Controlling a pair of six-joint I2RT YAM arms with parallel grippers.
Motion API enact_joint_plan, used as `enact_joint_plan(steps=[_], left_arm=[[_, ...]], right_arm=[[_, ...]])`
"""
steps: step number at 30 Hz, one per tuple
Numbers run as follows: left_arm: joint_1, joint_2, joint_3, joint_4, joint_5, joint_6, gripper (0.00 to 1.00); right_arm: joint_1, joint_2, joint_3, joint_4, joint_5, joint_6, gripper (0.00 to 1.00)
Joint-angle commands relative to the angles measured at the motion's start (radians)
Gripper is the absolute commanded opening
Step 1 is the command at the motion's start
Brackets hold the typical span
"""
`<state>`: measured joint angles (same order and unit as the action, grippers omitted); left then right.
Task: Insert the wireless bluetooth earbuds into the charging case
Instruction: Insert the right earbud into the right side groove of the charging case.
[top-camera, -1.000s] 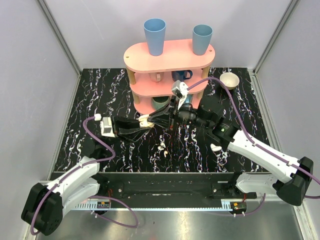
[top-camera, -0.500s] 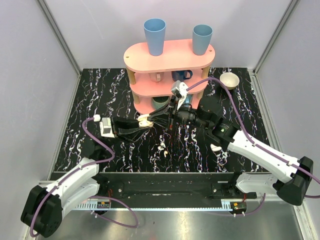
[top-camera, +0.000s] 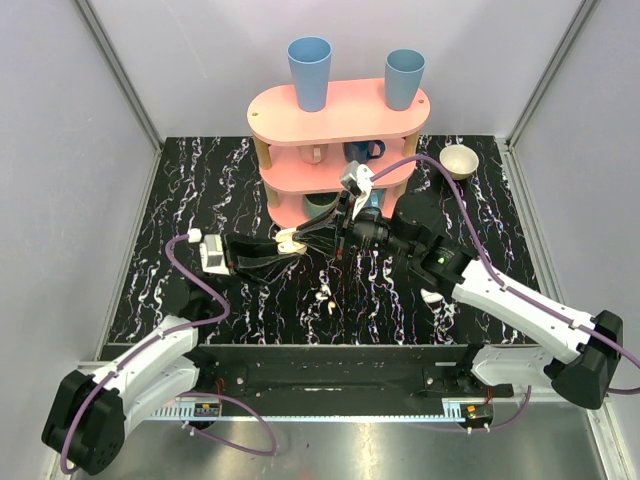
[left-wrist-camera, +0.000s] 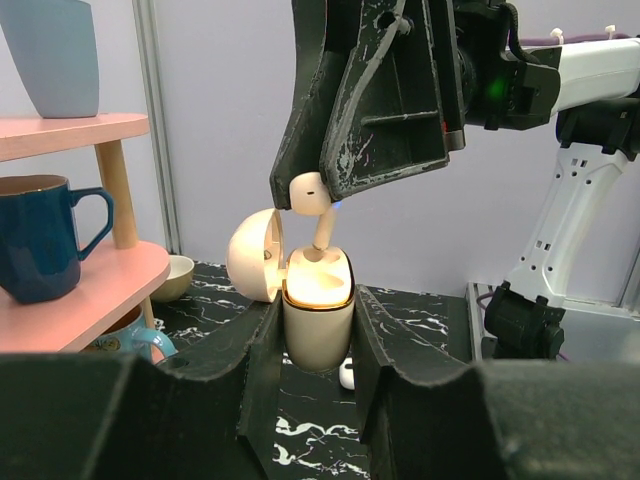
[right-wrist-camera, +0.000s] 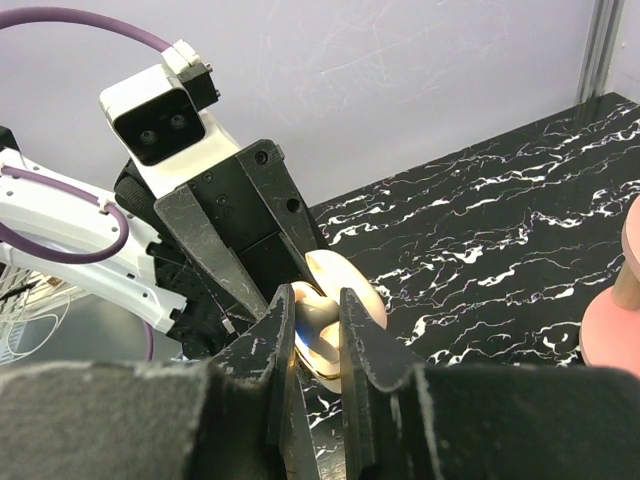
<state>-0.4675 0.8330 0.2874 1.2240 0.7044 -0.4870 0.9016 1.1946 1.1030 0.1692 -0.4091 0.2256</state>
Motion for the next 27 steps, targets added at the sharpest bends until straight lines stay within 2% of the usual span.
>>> enact_joint_plan(steps=[1,17,19,22,23,27], left_arm=[[0.001,-0.006,0.027,0.313,-0.009,0.005,0.00],[0.001,-0.021,0.016,0.315,-0.032,0.036,0.00],[0.001,-0.017,0.018,0.318,-0.042,0.045,0.00],[0.001,-0.012,0.022,0.321,-0.042,0.047,0.00],[0.001,-0.012,0.024,0.321,-0.040,0.045,0.00],[0.001,-0.012,0.022,0.321,-0.040,0.044,0.00]], right_arm=[[0.010,0.023,-0.026,-0.011,0.009,0.017,0.17],[0.010,0.023,-0.019,-0.079,0.033,0.006,0.19],[0.010,0.025,-0.015,-0.091,0.032,0.000,0.25],[0.010,0.025,-0.011,-0.103,0.030,-0.012,0.27],[0.010,0.019,-0.011,-0.103,0.033,-0.012,0.32],[0.010,0.010,-0.005,-0.102,0.043,-0.020,0.41]])
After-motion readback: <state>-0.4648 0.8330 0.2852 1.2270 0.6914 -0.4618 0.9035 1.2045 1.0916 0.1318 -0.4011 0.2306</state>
